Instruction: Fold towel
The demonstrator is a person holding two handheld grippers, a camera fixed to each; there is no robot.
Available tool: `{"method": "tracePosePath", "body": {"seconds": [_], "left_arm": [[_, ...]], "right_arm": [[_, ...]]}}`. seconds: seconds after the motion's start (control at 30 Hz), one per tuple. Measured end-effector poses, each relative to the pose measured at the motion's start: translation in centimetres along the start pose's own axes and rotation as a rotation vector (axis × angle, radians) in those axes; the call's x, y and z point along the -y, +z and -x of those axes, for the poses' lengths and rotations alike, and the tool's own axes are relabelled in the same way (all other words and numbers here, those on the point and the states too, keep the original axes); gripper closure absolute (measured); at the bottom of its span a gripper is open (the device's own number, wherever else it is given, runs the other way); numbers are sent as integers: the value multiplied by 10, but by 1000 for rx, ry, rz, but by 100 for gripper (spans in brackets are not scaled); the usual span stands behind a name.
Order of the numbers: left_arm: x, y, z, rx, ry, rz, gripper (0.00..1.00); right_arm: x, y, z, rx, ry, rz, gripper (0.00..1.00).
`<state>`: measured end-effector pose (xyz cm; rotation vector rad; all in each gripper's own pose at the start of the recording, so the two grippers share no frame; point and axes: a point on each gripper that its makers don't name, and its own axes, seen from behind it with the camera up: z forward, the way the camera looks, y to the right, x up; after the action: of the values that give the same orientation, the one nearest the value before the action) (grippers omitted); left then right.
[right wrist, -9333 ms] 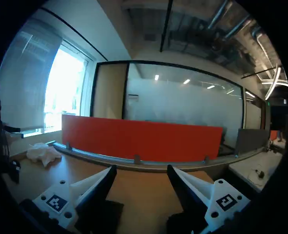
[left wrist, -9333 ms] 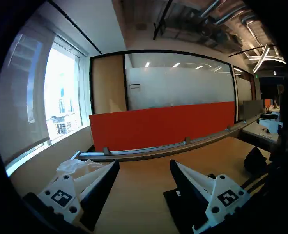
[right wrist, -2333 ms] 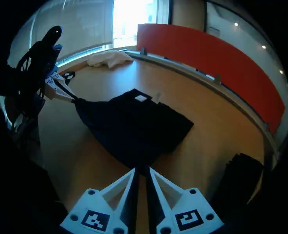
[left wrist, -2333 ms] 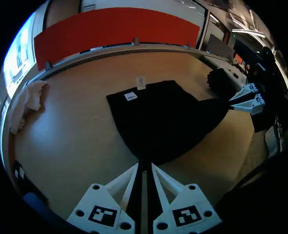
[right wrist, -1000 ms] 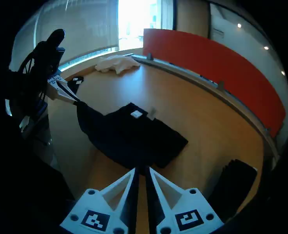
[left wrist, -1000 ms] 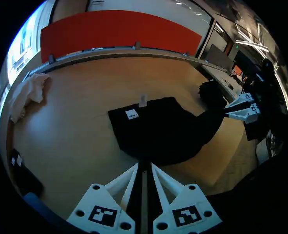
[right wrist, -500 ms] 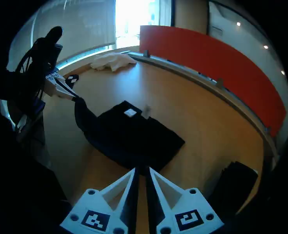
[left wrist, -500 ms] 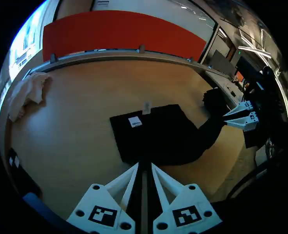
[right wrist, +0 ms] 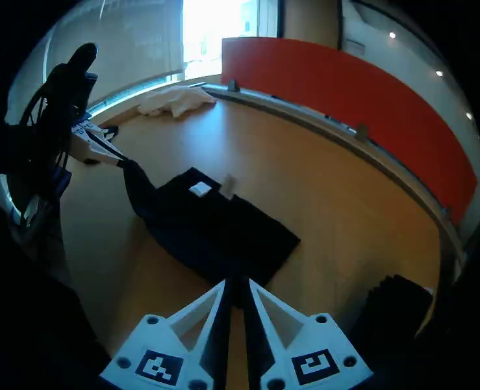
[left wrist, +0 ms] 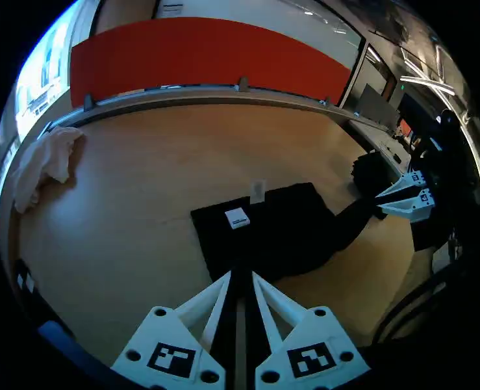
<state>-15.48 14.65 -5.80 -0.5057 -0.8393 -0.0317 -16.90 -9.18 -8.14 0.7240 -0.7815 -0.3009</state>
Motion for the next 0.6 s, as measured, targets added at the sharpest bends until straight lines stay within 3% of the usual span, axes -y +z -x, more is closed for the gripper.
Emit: {"method": "tracePosePath", "body": {"seconds": [0.6], "left_arm": [[16, 36, -14, 7, 7, -12, 93]], "right_arm": [[-23, 34, 3, 26, 57, 12, 89]]}}
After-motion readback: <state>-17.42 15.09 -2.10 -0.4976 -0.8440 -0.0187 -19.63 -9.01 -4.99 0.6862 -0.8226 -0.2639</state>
